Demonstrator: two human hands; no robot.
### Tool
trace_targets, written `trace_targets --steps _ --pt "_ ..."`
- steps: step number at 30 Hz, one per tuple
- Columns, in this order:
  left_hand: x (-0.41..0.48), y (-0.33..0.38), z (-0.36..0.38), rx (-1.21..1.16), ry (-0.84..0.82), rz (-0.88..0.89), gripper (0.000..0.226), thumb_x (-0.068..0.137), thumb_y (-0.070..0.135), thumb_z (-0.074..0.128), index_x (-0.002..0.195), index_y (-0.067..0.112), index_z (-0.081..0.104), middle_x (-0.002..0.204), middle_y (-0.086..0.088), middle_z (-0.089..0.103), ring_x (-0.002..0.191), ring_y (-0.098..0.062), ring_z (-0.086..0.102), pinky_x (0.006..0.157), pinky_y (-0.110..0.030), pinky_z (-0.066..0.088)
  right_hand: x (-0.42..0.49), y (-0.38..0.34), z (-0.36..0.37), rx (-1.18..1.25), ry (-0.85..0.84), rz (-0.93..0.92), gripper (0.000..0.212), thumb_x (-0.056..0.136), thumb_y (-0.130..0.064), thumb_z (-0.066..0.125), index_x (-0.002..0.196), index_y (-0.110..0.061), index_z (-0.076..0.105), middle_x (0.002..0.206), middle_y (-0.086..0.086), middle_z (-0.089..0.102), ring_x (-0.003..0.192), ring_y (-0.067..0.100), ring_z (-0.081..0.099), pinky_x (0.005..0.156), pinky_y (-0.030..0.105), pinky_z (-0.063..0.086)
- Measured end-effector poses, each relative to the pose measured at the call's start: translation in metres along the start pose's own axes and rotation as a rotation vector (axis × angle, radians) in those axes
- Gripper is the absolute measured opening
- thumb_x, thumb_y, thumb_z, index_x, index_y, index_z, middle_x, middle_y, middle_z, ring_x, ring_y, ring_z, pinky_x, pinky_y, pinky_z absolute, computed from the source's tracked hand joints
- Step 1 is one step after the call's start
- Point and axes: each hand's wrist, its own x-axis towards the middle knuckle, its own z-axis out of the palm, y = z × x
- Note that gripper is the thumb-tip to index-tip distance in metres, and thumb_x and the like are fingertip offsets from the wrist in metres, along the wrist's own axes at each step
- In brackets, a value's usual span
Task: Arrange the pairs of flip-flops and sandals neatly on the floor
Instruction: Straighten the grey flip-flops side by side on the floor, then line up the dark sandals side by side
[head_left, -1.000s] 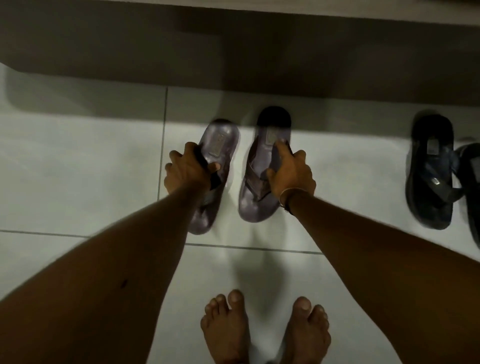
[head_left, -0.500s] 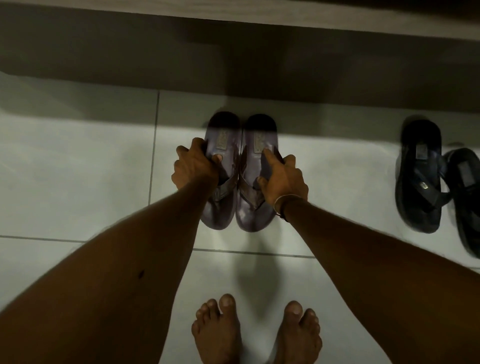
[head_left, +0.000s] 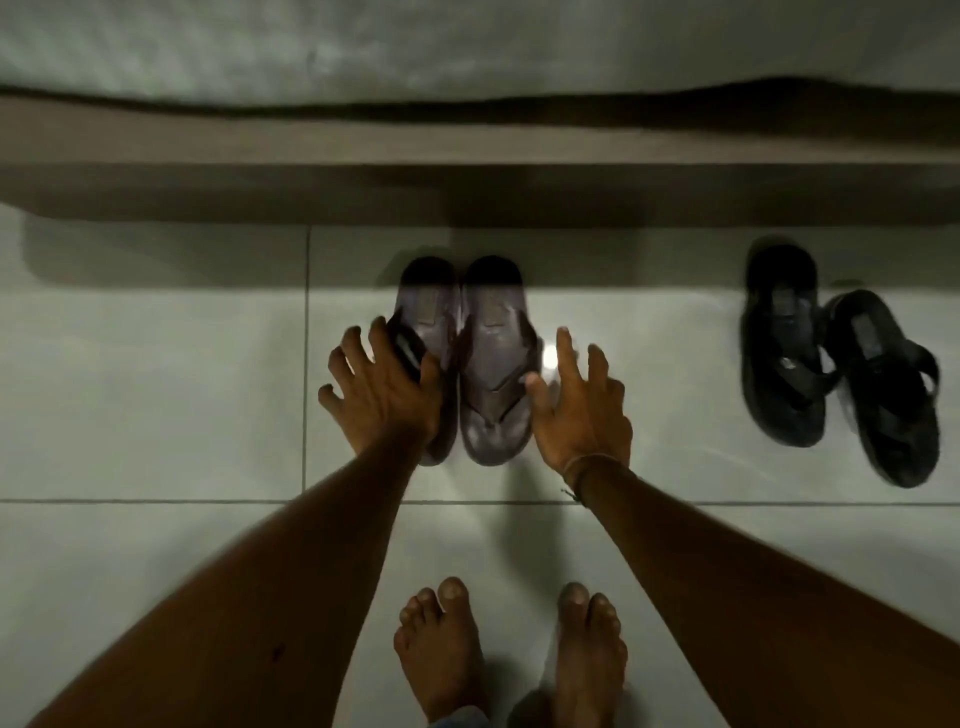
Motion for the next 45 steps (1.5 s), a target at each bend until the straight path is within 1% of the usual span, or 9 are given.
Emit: trace_targets --steps 5,8,12,17,19,22,24,33,45 --pt "-0.093 0.048 -0.009 0.053 -0.101 0.262 0.077 0.093 0.066 0.051 0.154 0.022 0.036 0.157 -0.014 0.041 0.141 -0.041 0.04 0.109 -0.059 0.039 -0.065 0.101 -0.064 -0.05 -0.031 0.185 0.071 0.099 -0.064 0.04 0.161 -0.046 0.009 0.17 0.001 0.02 0.148 0.034 0.033 0.107 0.059 0.047" --pt "-0.135 0.098 0.012 0.077 -0.157 0.329 0.076 0.089 0.064 0.061 0.149 0.02 0.048 0.147 -0.011 0.053 0.131 -0.039 0.049 0.101 -0.054 0.042 -0.074 0.178 -0.107 -0.072 0.002 0.259 0.065 0.1 -0.049 0.051 0.159 -0.037 0.028 0.162 0.004 0.036 0.141 0.034 0.04 0.102 0.054 0.05" --pt "-0.154 0.186 0.06 0.071 -0.317 0.365 0.091 0.081 0.076 0.059 0.153 0.025 0.038 0.154 -0.005 0.044 0.137 -0.033 0.043 0.105 -0.053 0.043 -0.038 0.274 -0.168 -0.084 0.162 0.245 0.062 0.09 -0.023 0.066 0.15 -0.026 0.05 0.152 0.011 0.048 0.131 0.04 0.048 0.098 0.052 0.051" --pt "-0.143 0.305 0.123 0.024 -0.404 0.481 0.128 0.064 0.075 0.079 0.162 0.027 0.013 0.172 -0.006 0.016 0.155 -0.032 0.017 0.12 -0.061 0.028 0.033 0.377 -0.218 -0.339 -0.022 0.154 0.103 0.083 -0.012 0.072 0.162 -0.04 0.012 0.17 0.01 0.014 0.147 0.046 0.024 0.104 0.063 0.047" --pt "-0.128 0.346 0.143 0.08 -0.395 0.57 0.142 0.055 0.074 0.084 0.164 0.031 0.003 0.174 -0.004 0.006 0.159 -0.032 0.006 0.124 -0.064 0.017 0.065 0.402 -0.23 -0.313 -0.1 0.078 0.116 0.081 -0.011 0.076 0.162 -0.045 0.0 0.173 0.008 -0.004 0.145 0.048 0.029 0.105 0.061 0.047" --pt "-0.11 0.373 0.163 0.21 -0.417 0.641 0.156 0.045 0.072 0.09 0.164 0.036 -0.004 0.175 -0.005 -0.005 0.16 -0.033 -0.003 0.124 -0.068 0.007 0.103 0.415 -0.236 -0.313 -0.241 -0.03 0.134 0.07 -0.01 0.086 0.162 -0.046 -0.004 0.172 0.005 -0.014 0.132 0.048 0.045 0.103 0.057 0.05" --pt "-0.113 0.374 0.174 0.285 -0.415 0.678 0.159 0.043 0.069 0.093 0.164 0.036 -0.006 0.174 -0.006 -0.014 0.16 -0.036 -0.004 0.124 -0.07 0.007 0.115 0.421 -0.23 -0.331 -0.273 -0.081 0.142 0.063 -0.017 0.092 0.161 -0.048 -0.005 0.168 0.002 -0.004 0.129 0.047 0.044 0.103 0.058 0.05" --pt "-0.132 0.366 0.186 0.271 -0.399 0.731 0.158 0.047 0.063 0.096 0.165 0.036 -0.006 0.172 -0.006 -0.023 0.159 -0.038 -0.006 0.124 -0.069 0.011 0.13 0.411 -0.219 -0.26 -0.131 -0.123 0.143 0.056 -0.03 0.1 0.162 -0.043 0.006 0.147 0.013 0.028 0.125 0.042 0.051 0.1 0.057 0.054" --pt "-0.124 0.365 0.186 0.312 -0.395 0.821 0.158 0.046 0.067 0.094 0.164 0.038 -0.007 0.172 -0.006 -0.026 0.159 -0.038 -0.006 0.124 -0.069 0.01 0.121 0.399 -0.217 -0.259 -0.113 -0.082 0.152 0.051 -0.033 0.102 0.162 -0.042 -0.001 0.15 0.015 0.029 0.123 0.044 0.053 0.093 0.058 0.057"
